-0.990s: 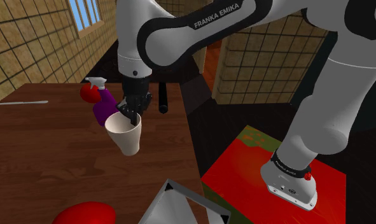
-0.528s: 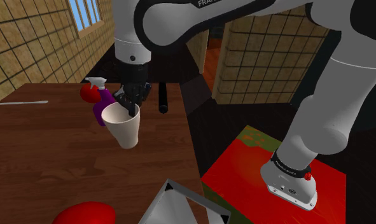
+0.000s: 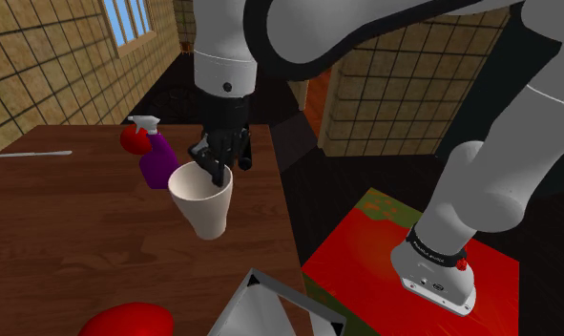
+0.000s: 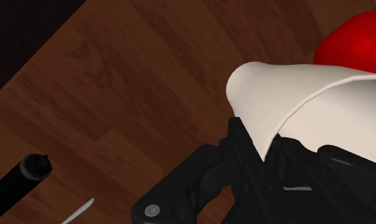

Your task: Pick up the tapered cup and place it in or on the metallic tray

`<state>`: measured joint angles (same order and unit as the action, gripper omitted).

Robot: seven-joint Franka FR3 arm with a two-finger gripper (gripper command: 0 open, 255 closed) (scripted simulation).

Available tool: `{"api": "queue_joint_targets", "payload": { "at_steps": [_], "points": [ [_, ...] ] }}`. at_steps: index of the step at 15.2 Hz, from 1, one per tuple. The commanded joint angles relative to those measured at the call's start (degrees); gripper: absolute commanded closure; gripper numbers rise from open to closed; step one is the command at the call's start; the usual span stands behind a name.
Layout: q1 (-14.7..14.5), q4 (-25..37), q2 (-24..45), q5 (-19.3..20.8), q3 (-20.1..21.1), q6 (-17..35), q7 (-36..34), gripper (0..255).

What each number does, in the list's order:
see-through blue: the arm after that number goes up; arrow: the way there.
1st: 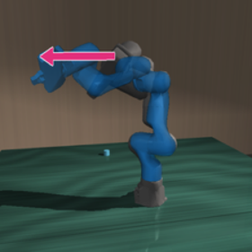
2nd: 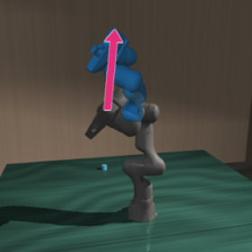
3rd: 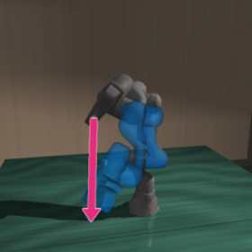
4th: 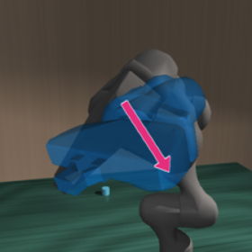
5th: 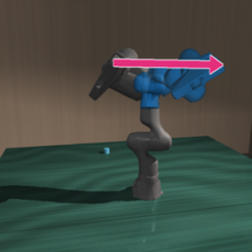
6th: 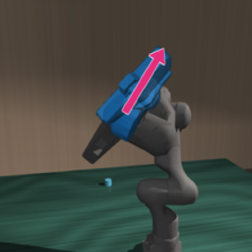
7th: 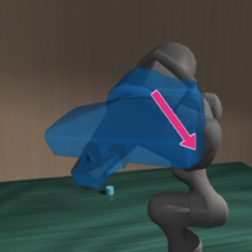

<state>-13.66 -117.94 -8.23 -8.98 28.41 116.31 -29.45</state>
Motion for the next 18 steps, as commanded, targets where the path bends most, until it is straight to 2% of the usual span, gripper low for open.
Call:
{"api": "queue_joint_targets", "payload": {
  "at_steps": [1,7,14,16,18],
  "points": [
    [-1.1,-2.1,-2.8,-1.4,0.8,-0.3,-1.3,255],
    [-4.8,-8.0,-12.2,-6.2,2.8,-2.3,-4.8,255],
    [-10.0,-11.9,-21.4,-11.1,5.6,-5.9,-10.5,255],
    [-11.0,-12.3,-23.0,-12.0,6.3,-6.8,-11.9,255],
    [-11.1,-13.7,-22.8,-12.2,6.7,-5.2,-11.8,255]
  ]
}}
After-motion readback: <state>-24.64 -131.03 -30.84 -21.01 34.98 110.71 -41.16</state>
